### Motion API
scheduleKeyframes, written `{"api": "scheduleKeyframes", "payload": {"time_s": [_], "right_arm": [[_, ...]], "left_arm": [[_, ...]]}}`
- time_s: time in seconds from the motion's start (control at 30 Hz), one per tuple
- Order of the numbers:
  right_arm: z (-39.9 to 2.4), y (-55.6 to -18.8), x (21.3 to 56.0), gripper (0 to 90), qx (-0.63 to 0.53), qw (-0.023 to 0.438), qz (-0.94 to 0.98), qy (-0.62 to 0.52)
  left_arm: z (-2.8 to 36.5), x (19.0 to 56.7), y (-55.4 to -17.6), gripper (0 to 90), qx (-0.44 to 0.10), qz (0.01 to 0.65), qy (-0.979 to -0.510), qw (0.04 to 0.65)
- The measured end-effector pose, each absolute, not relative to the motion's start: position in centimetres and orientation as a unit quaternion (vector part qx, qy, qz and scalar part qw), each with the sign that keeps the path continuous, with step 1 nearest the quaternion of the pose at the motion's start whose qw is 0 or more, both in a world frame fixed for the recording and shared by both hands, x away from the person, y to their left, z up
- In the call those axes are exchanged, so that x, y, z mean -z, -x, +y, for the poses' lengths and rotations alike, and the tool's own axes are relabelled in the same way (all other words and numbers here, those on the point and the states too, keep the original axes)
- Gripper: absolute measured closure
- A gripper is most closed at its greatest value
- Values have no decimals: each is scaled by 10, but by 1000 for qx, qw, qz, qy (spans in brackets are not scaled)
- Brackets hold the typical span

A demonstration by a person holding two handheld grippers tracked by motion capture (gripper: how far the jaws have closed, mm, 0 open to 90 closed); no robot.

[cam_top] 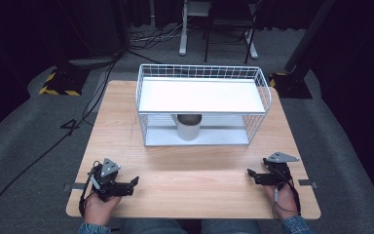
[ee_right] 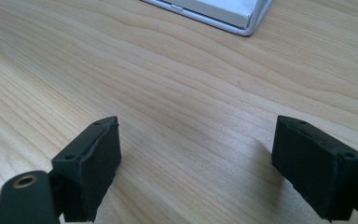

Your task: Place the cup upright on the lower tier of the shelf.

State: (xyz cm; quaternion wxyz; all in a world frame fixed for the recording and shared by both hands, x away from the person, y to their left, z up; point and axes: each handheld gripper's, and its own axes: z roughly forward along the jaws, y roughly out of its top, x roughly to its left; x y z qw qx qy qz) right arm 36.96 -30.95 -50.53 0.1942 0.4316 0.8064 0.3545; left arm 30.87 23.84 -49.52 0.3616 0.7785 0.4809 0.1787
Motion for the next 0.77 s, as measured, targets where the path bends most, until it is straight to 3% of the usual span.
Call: {"api": "scheduleKeyframes", "payload": {"time_s": [0.37, 0.77], "right_arm": [[-309, -369, 505, 160, -354, 195, 806, -431], [-309, -369, 505, 160, -354, 195, 807, -431]], "left_arm": [[236, 507, -313, 0, -171, 484, -797, 317], [235, 508, -313, 0, -172, 483, -798, 316]]}}
